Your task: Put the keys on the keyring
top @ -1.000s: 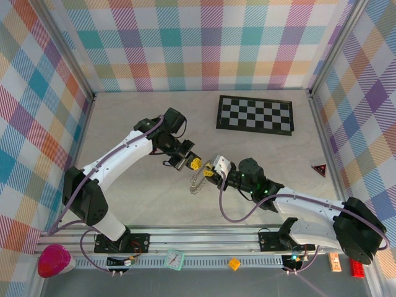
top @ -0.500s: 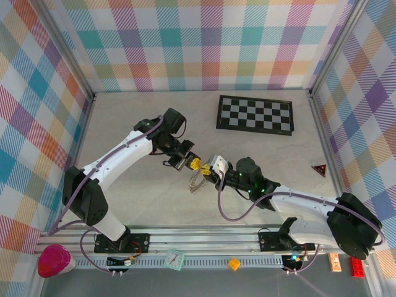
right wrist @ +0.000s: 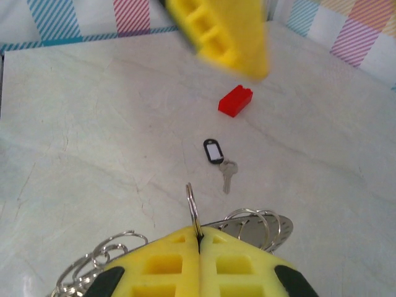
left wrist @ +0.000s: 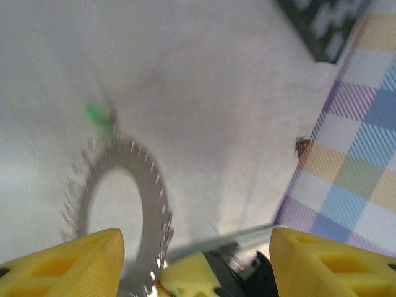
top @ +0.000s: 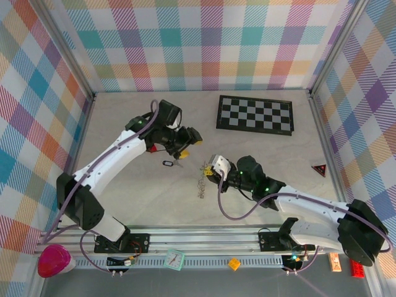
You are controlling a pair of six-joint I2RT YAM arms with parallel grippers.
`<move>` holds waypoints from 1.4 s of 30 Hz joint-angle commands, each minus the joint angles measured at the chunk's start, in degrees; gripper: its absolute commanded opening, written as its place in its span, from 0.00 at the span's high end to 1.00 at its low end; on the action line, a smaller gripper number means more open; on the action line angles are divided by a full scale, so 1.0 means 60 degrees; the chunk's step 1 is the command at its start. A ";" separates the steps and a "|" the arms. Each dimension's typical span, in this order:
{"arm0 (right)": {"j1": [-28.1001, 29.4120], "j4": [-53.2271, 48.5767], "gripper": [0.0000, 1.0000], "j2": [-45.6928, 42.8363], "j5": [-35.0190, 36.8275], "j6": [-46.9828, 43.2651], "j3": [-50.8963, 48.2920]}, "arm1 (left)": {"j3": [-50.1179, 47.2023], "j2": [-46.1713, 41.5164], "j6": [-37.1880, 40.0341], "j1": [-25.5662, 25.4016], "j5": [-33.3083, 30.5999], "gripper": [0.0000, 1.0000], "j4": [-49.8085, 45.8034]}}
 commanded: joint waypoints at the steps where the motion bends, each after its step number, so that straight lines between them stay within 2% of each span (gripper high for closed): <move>1: 0.0027 -0.0989 1.00 -0.0302 -0.0298 -0.0118 0.0495 | -0.0878 -0.1017 0.4026 0.0086 -0.1709 0.38 0.2103; 5: 0.0027 -0.1170 1.00 -0.0244 -0.0468 0.0067 0.0515 | -0.2814 -0.2192 0.8580 0.0084 -0.0879 0.43 0.4045; 9: 0.0029 -0.1421 1.00 -0.0109 -0.0590 0.0111 0.0738 | -0.4970 -0.3511 1.2235 0.0072 0.0854 0.46 0.5464; 11: 0.0027 -0.1577 1.00 -0.0086 -0.0645 0.0084 0.0865 | -0.5523 -0.3743 1.3428 0.0072 0.1974 0.46 0.5312; 13: 0.0027 -0.1739 1.00 -0.0086 -0.0689 0.0045 0.0975 | -0.5337 -0.3593 1.4312 0.0073 0.2686 0.47 0.4208; 17: 0.0027 -0.1981 1.00 -0.0068 -0.0776 -0.0060 0.1107 | -0.5057 -0.3155 1.4781 -0.0011 0.3578 0.49 0.3778; 21: 0.0027 -0.2331 1.00 -0.0056 -0.0871 -0.0294 0.1326 | -0.4845 -0.2728 1.5234 -0.0204 0.3751 0.54 0.3977; 25: 0.0038 -0.2541 1.00 -0.0086 -0.0914 -0.0386 0.1543 | -0.4545 -0.2240 1.5966 -0.0389 0.4134 0.60 0.3530; 31: 0.0027 -0.2801 1.00 -0.0070 -0.0996 -0.0376 0.1785 | -0.4501 -0.2027 1.6527 -0.0485 0.4360 0.62 0.3340; 37: 0.0042 -0.2798 1.00 0.0044 -0.1247 -0.0297 0.1909 | -0.4591 -0.1883 1.6524 -0.0541 0.4266 0.80 0.3725; 42: 0.0043 -0.2790 1.00 0.0134 -0.1592 -0.0343 0.2041 | -0.4513 -0.1808 1.6551 -0.0587 0.4305 0.85 0.3707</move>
